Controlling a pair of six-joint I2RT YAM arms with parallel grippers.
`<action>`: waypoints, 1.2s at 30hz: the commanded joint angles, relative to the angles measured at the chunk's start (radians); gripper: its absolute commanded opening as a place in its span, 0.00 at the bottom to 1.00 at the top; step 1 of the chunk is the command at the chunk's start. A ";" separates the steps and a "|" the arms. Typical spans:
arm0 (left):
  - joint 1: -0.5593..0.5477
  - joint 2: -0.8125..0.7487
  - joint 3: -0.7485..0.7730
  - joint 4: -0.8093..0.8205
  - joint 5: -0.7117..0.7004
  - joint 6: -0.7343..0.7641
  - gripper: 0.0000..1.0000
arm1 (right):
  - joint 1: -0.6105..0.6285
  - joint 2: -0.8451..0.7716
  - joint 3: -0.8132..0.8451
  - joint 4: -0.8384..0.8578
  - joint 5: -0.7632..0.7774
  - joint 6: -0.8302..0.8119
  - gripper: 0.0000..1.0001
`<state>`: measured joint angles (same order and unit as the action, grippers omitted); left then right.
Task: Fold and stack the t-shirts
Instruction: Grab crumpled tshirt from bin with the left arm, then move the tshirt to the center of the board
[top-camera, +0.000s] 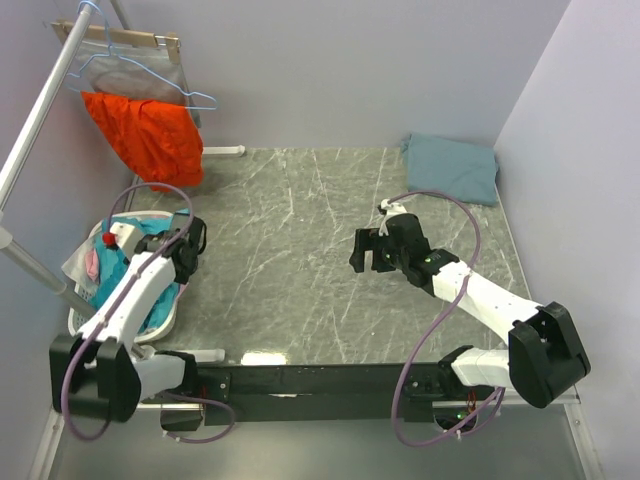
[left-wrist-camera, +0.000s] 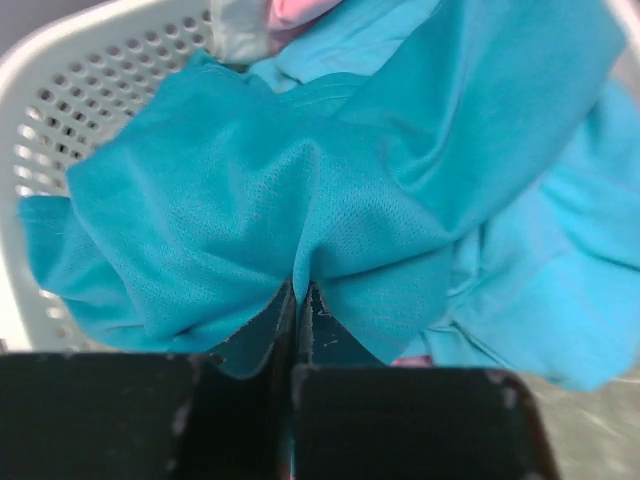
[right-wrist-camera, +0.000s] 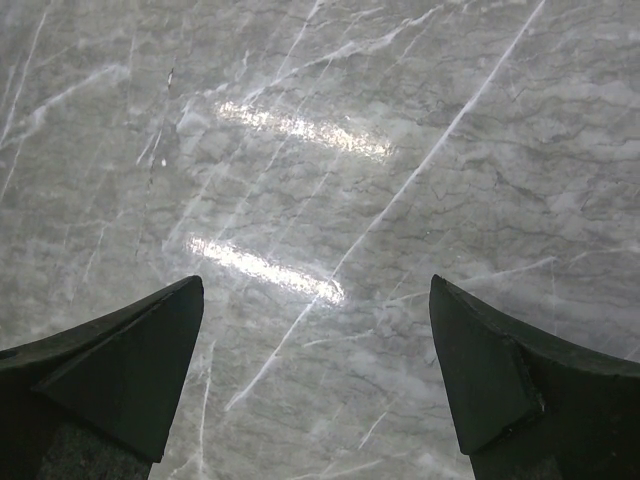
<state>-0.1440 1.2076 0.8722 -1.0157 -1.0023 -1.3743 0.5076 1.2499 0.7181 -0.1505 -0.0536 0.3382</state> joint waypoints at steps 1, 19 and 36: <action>0.015 -0.098 -0.022 0.152 0.067 0.142 0.01 | -0.006 -0.043 0.001 0.008 0.021 -0.011 1.00; -0.291 -0.203 0.389 0.606 0.981 0.762 0.01 | -0.009 -0.121 0.000 -0.014 0.217 0.097 1.00; -0.904 0.426 0.341 0.924 1.200 0.775 0.01 | -0.012 -0.371 0.073 -0.250 0.627 0.122 1.00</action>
<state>-1.0328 1.5787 1.0988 -0.2111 0.1249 -0.6212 0.5030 0.8783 0.7551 -0.3508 0.4992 0.4480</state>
